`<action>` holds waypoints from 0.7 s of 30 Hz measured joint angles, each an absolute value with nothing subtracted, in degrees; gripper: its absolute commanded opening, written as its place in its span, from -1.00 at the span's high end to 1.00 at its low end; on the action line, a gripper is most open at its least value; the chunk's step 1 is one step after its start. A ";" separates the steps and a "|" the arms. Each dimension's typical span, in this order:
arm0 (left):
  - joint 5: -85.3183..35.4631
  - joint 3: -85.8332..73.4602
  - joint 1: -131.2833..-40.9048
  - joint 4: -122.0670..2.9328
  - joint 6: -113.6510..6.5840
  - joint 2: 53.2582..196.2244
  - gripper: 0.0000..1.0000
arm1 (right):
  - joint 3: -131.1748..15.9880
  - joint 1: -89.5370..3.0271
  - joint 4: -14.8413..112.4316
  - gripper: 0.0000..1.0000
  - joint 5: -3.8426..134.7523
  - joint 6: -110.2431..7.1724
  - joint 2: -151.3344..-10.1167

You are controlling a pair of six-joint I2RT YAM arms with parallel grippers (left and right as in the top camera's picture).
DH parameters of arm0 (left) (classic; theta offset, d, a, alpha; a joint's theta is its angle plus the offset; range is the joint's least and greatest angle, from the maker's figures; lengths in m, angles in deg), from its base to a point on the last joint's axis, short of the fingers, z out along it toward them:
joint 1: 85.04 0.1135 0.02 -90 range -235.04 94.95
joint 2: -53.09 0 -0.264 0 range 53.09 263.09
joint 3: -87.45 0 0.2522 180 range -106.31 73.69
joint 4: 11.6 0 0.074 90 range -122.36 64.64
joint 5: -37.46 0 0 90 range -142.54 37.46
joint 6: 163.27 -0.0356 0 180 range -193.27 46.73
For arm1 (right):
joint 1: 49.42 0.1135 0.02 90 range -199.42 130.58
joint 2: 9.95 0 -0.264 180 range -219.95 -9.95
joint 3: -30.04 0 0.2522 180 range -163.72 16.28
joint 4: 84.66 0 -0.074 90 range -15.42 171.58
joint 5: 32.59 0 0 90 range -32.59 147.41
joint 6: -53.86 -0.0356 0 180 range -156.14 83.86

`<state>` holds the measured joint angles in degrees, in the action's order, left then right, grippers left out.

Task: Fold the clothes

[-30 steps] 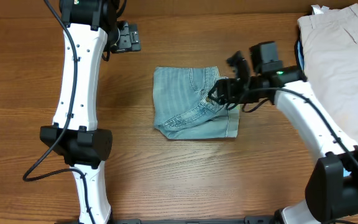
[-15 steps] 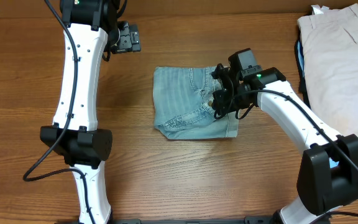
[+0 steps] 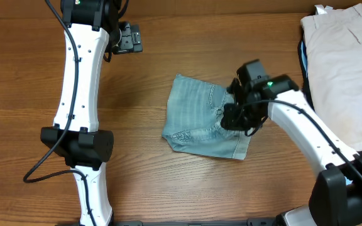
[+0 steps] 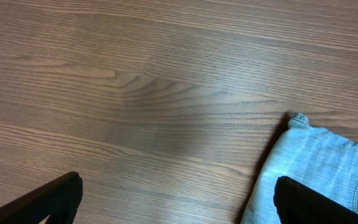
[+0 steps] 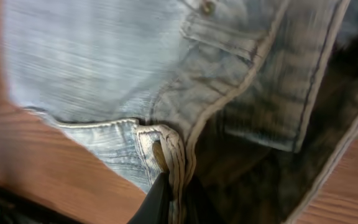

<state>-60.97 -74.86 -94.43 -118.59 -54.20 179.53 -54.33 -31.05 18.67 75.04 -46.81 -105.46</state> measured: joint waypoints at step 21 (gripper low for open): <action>-60.86 -74.86 -94.43 -118.96 -54.33 179.53 -1.00 | -48.45 -31.51 16.89 -0.65 79.87 -51.75 -102.11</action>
<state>-60.86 -74.86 -94.43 -118.96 -54.33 179.53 -48.45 -31.51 16.89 79.87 -51.75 -102.11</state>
